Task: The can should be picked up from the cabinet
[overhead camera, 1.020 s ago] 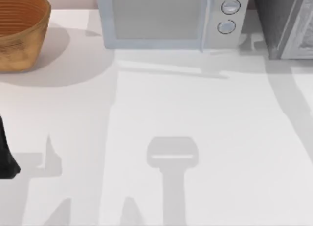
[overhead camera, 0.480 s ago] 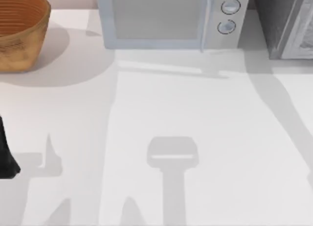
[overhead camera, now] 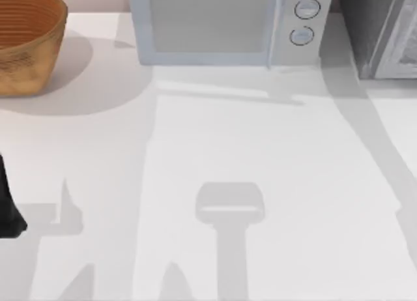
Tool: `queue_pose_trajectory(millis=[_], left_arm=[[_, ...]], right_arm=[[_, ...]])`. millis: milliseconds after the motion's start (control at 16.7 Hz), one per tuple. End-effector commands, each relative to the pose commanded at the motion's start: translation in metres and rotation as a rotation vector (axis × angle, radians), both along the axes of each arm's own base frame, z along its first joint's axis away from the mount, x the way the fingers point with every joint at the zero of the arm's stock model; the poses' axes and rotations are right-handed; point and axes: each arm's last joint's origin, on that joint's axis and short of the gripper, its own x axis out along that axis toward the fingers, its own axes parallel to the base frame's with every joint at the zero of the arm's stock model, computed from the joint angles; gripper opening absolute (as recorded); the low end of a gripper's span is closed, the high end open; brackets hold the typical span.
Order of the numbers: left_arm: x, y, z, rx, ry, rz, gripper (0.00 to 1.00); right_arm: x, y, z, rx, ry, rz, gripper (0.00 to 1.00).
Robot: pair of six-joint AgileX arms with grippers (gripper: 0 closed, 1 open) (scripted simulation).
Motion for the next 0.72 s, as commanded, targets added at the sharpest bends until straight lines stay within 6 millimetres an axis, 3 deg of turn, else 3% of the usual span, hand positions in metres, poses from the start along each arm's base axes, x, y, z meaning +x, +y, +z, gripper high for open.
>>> queue_pose_trajectory(millis=[180, 420, 720], left_arm=[[0.000, 0.000, 0.000, 0.000, 0.000, 0.000, 1.00], [0.000, 0.000, 0.000, 0.000, 0.000, 0.000, 1.00], [0.000, 0.000, 0.000, 0.000, 0.000, 0.000, 1.00]], right_arm=[[0.021, -0.001, -0.001, 0.000, 0.000, 0.000, 1.00], [0.023, -0.001, -0.001, 0.000, -0.001, 0.000, 1.00], [0.023, -0.001, -0.001, 0.000, -0.001, 0.000, 0.62]])
